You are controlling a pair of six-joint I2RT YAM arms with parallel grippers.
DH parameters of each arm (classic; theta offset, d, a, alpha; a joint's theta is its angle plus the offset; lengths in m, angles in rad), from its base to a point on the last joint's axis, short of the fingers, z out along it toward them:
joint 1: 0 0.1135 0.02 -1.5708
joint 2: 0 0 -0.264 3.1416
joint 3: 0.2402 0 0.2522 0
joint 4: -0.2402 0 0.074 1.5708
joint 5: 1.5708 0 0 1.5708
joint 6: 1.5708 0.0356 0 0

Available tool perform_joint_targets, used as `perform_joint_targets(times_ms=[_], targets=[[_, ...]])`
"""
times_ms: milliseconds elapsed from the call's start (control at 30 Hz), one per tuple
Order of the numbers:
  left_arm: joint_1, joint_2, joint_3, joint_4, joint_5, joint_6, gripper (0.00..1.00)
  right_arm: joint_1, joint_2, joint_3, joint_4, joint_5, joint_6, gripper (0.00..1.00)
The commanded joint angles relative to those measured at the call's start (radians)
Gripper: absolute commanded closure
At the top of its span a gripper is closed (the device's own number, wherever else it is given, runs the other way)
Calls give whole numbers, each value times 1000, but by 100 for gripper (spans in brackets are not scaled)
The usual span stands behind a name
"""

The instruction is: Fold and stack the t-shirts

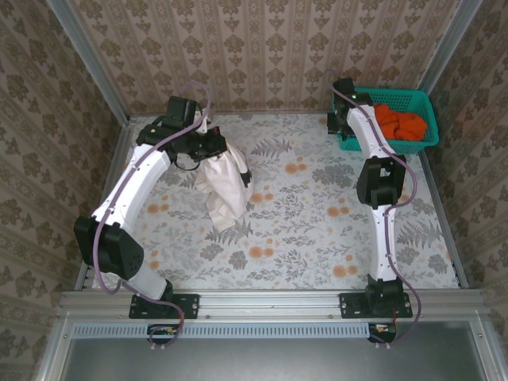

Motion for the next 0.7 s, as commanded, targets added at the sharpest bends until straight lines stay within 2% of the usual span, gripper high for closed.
perform_joint_targets(times_ms=[0, 267, 400, 500, 600, 667], targets=[[-11, 17, 26, -24, 29, -3, 97, -25, -1, 45, 13, 29, -43, 57], [-31, 37, 42, -20, 42, -6, 97, -37, -33, 26, 19, 48, -88, 50], [-38, 53, 58, -20, 51, -6, 96, -33, -68, 14, 21, 16, -88, 40], [-44, 71, 90, -39, 48, 3, 96, -21, -116, 6, 6, 18, -63, 26], [-44, 93, 117, -51, 45, 15, 87, -15, -187, -8, -17, -80, 5, 19], [-43, 111, 146, -81, 1, 25, 67, -3, -251, -48, -9, -172, 36, 17]])
